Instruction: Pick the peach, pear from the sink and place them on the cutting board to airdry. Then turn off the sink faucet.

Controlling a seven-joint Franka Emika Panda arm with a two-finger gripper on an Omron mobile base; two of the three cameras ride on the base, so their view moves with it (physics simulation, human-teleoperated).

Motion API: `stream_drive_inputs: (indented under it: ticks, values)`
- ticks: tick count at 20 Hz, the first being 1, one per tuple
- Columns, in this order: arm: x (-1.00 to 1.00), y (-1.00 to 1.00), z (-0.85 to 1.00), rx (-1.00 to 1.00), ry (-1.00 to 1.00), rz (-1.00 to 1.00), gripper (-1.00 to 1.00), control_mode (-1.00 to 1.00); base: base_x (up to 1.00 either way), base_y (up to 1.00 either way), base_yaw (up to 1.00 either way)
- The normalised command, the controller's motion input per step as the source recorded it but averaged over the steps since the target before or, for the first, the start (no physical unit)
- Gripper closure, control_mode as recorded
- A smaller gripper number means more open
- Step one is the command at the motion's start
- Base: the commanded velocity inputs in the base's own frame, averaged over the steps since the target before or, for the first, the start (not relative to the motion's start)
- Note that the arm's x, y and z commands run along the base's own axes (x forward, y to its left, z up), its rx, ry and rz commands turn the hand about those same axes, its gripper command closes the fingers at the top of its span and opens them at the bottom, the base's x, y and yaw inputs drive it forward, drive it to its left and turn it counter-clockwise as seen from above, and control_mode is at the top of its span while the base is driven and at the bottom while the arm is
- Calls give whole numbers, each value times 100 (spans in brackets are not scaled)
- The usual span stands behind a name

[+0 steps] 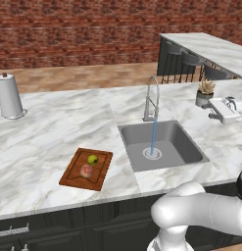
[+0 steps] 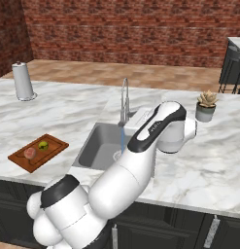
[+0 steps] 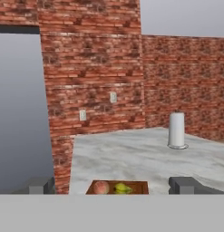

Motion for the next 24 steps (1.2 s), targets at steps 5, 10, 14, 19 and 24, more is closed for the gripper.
stream_drive_inputs:
  ticks: [5,10,14,19,24]
  values:
    - [17,4,-16,0,0,0,-100,-100,0,0,0]
    - [14,7,-16,0,0,0,-100,-100,0,0,0]
    - [18,13,-11,0,0,0,-100,-100,0,0,0]
    - [26,9,-3,0,0,0,-100,-100,0,0,0]
    - [40,0,0,0,0,0,-100,-100,0,0,0]
